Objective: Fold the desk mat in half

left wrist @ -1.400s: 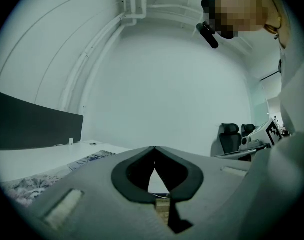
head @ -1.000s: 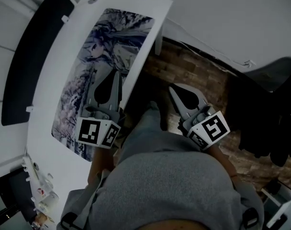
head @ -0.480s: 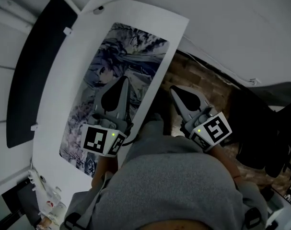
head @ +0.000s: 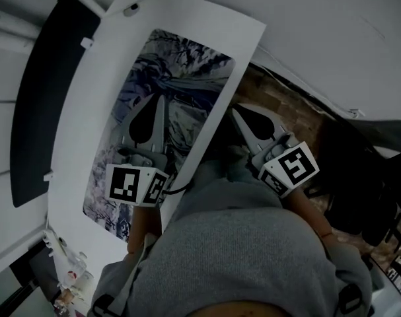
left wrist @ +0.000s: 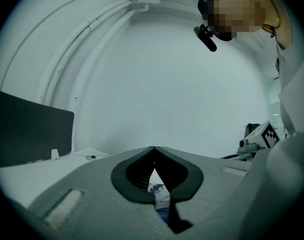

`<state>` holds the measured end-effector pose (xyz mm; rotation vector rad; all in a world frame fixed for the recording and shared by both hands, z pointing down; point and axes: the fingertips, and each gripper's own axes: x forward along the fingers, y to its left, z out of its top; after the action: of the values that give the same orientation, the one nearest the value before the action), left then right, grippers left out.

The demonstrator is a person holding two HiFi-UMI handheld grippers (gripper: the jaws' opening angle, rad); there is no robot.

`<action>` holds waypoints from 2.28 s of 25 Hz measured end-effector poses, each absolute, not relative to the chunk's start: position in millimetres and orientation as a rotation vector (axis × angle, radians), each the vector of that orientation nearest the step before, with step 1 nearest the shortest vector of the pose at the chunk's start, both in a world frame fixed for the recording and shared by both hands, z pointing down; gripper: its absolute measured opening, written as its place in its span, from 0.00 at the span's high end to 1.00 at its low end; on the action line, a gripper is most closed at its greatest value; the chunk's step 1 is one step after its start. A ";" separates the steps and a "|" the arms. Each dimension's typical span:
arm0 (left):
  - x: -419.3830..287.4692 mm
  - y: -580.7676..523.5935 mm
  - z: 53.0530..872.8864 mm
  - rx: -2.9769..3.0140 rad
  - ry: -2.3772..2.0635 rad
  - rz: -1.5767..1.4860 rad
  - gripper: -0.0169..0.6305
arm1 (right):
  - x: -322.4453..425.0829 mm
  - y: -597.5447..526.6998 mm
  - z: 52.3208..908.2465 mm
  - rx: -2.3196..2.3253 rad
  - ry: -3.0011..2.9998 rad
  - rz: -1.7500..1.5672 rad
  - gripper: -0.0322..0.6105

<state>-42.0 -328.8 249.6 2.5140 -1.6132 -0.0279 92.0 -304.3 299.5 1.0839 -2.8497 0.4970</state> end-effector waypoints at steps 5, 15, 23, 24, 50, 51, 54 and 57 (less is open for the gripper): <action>-53.6 -336.0 223.3 2.595 -1.713 0.161 0.97 | 98.7 -323.7 305.8 1.064 -2.829 0.510 0.95; -66.7 -392.7 200.4 2.810 -1.605 0.643 0.97 | 120.1 -365.0 342.1 1.099 -2.659 0.377 0.95; -63.9 -443.5 258.6 2.879 -1.206 0.935 0.86 | 123.4 -391.5 373.5 1.151 -2.520 0.328 0.86; -65.1 -450.0 268.5 2.875 -1.147 0.963 0.83 | 121.1 -394.1 379.0 1.149 -2.507 0.344 0.84; -106.9 -567.5 483.0 2.539 -0.435 1.658 0.68 | 79.3 -453.5 479.2 0.994 -2.247 0.424 0.68; -105.7 -565.9 486.9 2.532 -0.394 1.674 0.68 | 80.1 -453.2 479.8 0.999 -2.243 0.433 0.68; -104.0 -563.0 492.3 2.487 -0.288 1.687 0.69 | 80.8 -453.5 480.4 1.017 -2.242 0.477 0.69; -103.6 -564.0 493.7 2.427 -0.234 1.681 0.69 | 80.8 -454.3 480.4 1.037 -2.254 0.493 0.70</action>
<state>-103.6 -564.0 493.7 2.4271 -0.2335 1.6808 80.8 -454.3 480.4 1.0369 -2.2539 0.4929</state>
